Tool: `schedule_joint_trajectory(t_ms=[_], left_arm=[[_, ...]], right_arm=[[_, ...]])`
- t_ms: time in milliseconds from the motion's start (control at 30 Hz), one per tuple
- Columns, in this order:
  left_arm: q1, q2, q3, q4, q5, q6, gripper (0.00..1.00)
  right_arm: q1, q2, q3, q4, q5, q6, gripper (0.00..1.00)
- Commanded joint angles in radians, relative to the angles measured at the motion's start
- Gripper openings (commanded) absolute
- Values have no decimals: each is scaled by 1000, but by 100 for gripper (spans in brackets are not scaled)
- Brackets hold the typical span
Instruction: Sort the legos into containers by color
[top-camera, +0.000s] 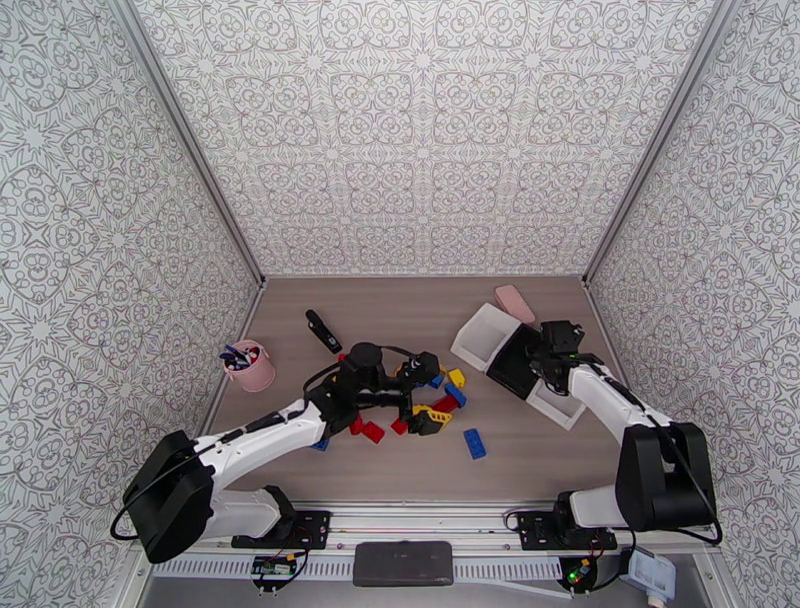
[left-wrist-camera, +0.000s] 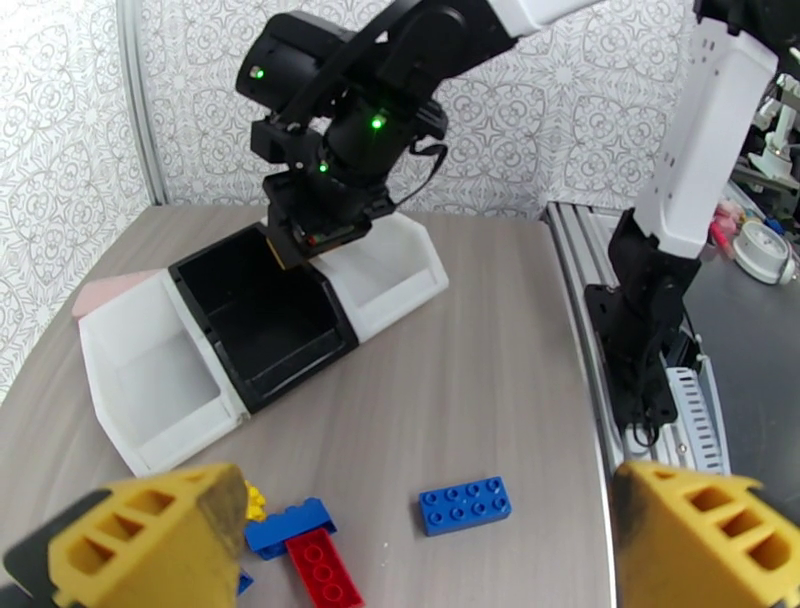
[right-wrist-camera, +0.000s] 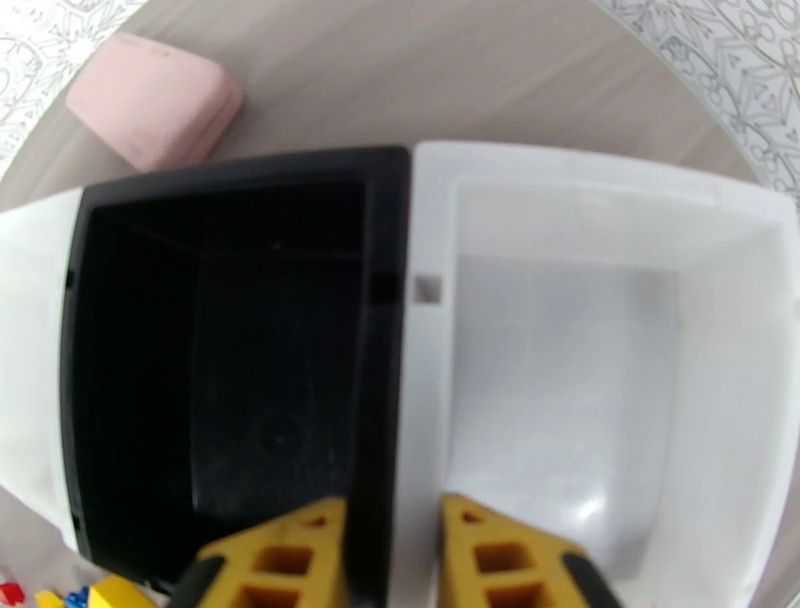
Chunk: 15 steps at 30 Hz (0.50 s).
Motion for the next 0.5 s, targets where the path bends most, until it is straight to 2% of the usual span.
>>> schedule_joint_trajectory(t_ms=[0, 267, 467], left_arm=[[12, -44, -33, -10, -2, 16, 100], [23, -126, -89, -40, -52, 11, 100], [31, -181, -133, -50, -86, 3, 100]], right_arm=[[50, 47, 93, 56, 24, 21, 25], [168, 246, 292, 78, 19, -15, 26], [228, 387, 434, 102, -42, -90, 28]])
